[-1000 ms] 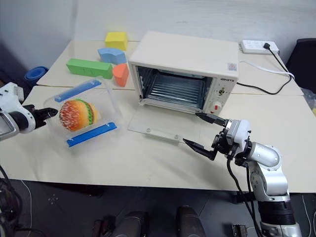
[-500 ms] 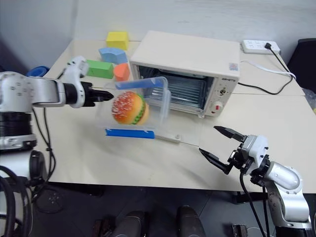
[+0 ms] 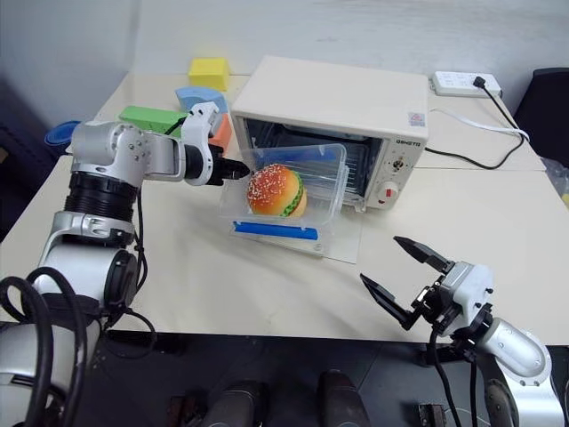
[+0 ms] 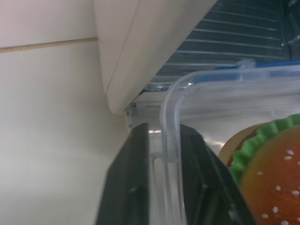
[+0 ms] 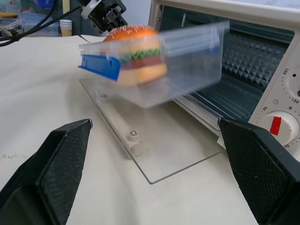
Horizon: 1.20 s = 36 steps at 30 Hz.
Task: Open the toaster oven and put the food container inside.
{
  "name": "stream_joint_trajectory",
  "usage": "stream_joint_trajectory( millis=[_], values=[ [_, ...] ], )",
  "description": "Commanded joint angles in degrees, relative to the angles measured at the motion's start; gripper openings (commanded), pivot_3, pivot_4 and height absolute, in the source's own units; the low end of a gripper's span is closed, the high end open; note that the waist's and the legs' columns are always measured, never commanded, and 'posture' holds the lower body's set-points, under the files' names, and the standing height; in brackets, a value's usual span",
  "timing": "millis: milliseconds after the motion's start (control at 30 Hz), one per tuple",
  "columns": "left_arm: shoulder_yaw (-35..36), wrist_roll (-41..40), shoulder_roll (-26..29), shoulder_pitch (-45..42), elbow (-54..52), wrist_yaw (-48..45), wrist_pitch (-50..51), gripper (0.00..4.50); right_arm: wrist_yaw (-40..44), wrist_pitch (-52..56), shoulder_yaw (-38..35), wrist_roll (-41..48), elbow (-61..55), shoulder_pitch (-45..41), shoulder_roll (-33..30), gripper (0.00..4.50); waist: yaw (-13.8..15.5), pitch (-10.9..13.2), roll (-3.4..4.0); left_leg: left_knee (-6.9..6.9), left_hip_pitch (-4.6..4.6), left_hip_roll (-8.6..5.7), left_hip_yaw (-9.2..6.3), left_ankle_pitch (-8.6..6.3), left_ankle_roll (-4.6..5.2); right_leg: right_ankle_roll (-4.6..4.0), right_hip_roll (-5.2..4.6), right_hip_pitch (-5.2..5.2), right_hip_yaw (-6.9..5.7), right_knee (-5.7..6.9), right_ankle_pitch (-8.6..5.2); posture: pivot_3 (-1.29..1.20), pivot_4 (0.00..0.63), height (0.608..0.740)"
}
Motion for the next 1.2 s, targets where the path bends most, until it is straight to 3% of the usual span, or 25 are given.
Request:
stream_joint_trajectory(
  millis=[33,133,300,367,467,667,733,767,800,1000,1200],
  values=[
    [1.7,1.5,-0.9,-2.9,0.9,-2.4,-2.1,2.13,-1.0,-1.3,-0.2,-0.2,-2.5,0.2,0.5,4.5,0.0,0.0,-0.01,0.0,-0.01,0.0,-0.01,0.0,0.0,0.0,0.0,0.0,0.0,0.0,0.0,0.0,0.15,0.74],
    [2.8,1.2,0.2,-2.7,-0.2,-5.0,-1.3,3.04,-1.3,-0.8,0.0,-0.3,-2.7,0.0,0.0,4.5,-0.2,0.0,-0.02,0.0,-0.02,0.02,0.0,0.0,0.0,0.0,0.01,-0.02,0.01,0.0,0.0,0.0,0.15,0.74],
    [4.0,-0.1,6.8,2.6,-6.8,-14.2,-2.9,3.04,-1.4,4.9,0.3,2.4,-5.1,0.2,-2.7,4.5,-0.6,0.0,0.0,-0.02,0.01,0.06,0.04,0.0,0.0,0.0,0.04,-0.05,0.04,0.04,0.0,0.0,0.15,0.74],
    [4.7,-0.7,9.5,6.5,-10.8,-19.0,-7.0,3.08,-2.3,9.0,1.2,0.9,-5.7,0.3,-4.9,4.1,-0.7,0.0,0.02,-0.05,0.05,0.09,0.07,0.0,-0.01,0.0,0.04,-0.05,0.06,0.07,0.0,0.0,0.15,0.74],
    [5.0,1.2,15.5,15.3,-14.1,-27.7,-18.9,2.51,-5.0,15.6,4.4,-0.7,-6.8,-1.4,-6.8,3.22,-0.5,0.0,0.02,-0.04,0.06,0.11,0.03,0.02,-0.04,-0.01,0.02,-0.02,0.04,0.02,-0.01,0.0,0.15,0.74],
    [-1.6,5.7,22.0,36.5,-24.4,-52.3,-48.5,0.66,-7.2,22.6,11.7,-2.7,-6.6,-8.8,-6.8,1.17,0.4,0.0,0.02,0.01,-0.01,0.11,-0.04,0.02,-0.03,-0.07,-0.04,-0.01,0.02,-0.07,-0.03,0.0,0.15,0.74],
    [-0.5,4.7,19.4,39.5,-26.3,-51.5,-50.3,0.09,-7.4,23.1,13.9,-4.3,-5.2,-11.2,-6.5,0.53,1.0,0.0,0.02,0.03,-0.03,0.08,-0.07,-0.01,0.06,-0.08,-0.08,0.04,0.02,-0.14,-0.03,0.0,0.15,0.74],
    [0.3,4.1,17.3,39.9,-26.6,-49.4,-49.6,0.0,-7.5,23.2,14.8,-4.9,-4.3,-12.4,-6.1,0.13,1.4,0.0,0.02,0.05,-0.05,0.08,-0.08,-0.02,0.09,-0.07,-0.1,0.06,0.01,-0.16,-0.03,0.0,0.15,0.74],
    [0.8,4.0,15.4,40.0,-26.7,-48.1,-50.3,0.0,-7.5,23.1,15.6,-5.5,-3.1,-13.8,-5.5,0.02,1.7,0.0,0.01,0.09,-0.07,0.07,-0.15,-0.05,0.17,-0.07,-0.12,0.08,-0.02,-0.18,-0.03,0.0,0.15,0.74],
    [2.5,3.4,5.4,38.5,-26.6,-40.9,-50.7,0.0,-8.1,21.3,18.7,-8.9,3.8,-22.0,-2.1,0.02,1.1,0.0,0.0,0.18,-0.13,-0.06,-0.14,-0.11,0.34,0.06,-0.14,0.07,-0.04,-0.12,0.04,0.0,0.15,0.74],
    [2.3,7.7,-2.6,34.5,-20.1,-31.6,-54.0,0.0,-8.5,18.0,20.3,-13.0,12.9,-30.9,1.3,0.02,0.5,0.0,0.0,0.19,-0.11,-0.02,-0.03,-0.07,0.3,0.07,-0.03,0.01,-0.02,-0.03,0.04,0.0,0.15,0.74]
  ],
)
